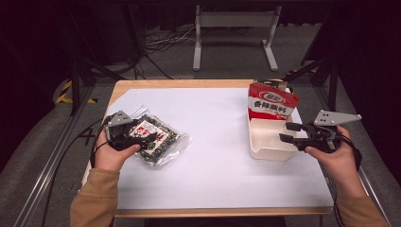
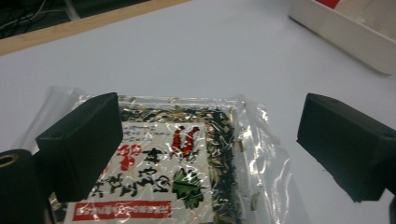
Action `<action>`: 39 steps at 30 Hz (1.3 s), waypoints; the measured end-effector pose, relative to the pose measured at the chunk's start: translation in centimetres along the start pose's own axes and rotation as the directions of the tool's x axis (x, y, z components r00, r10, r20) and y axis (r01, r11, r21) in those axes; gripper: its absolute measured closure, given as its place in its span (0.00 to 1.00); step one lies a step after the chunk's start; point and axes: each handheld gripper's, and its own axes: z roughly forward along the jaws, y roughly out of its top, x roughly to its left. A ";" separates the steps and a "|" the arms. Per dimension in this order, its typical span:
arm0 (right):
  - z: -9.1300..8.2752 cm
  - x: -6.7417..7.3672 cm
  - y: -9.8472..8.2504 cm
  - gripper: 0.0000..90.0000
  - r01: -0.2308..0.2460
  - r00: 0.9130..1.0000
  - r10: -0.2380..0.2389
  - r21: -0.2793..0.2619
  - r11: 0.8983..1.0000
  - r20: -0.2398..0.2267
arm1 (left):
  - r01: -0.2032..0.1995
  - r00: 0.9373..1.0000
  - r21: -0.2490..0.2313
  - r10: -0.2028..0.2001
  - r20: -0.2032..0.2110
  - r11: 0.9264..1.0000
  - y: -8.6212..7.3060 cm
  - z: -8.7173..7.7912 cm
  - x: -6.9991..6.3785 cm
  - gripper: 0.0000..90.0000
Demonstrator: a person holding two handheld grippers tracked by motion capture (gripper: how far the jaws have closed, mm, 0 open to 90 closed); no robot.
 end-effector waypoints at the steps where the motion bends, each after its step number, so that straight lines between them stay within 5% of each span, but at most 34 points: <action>1: 0.2 0.1 0.0 0.50 0.009 1.000 -0.009 0.006 1.000 -0.001 | 0.005 1.000 0.001 -0.005 -0.028 1.000 -0.3 0.0 0.5 0.11; 9: 1.2 1.1 0.1 0.50 0.051 0.999 -0.050 0.029 0.998 -0.018 | 0.083 0.991 -0.042 -0.087 -0.101 0.996 -1.3 -0.8 3.4 0.13; 17: 2.4 2.5 0.3 0.49 0.095 0.995 -0.093 0.048 0.994 -0.046 | 0.115 0.978 -0.014 -0.115 -0.176 0.993 -2.4 -1.0 5.0 0.17; 28: 3.6 3.9 0.3 0.48 0.138 0.989 -0.133 0.072 0.988 -0.071 | 0.206 0.946 -0.010 -0.201 -0.255 0.979 -4.2 -1.5 7.2 0.18; 32: 4.0 4.2 0.3 0.48 0.147 0.987 -0.141 0.076 0.986 -0.082 | 0.242 0.936 -0.009 -0.236 -0.260 0.970 -4.8 -1.3 7.8 0.17; 39: 4.7 4.7 0.2 0.47 0.157 0.984 -0.148 0.089 0.984 -0.100 | 0.316 0.909 0.019 -0.297 -0.294 0.949 -5.9 -0.2 8.7 0.11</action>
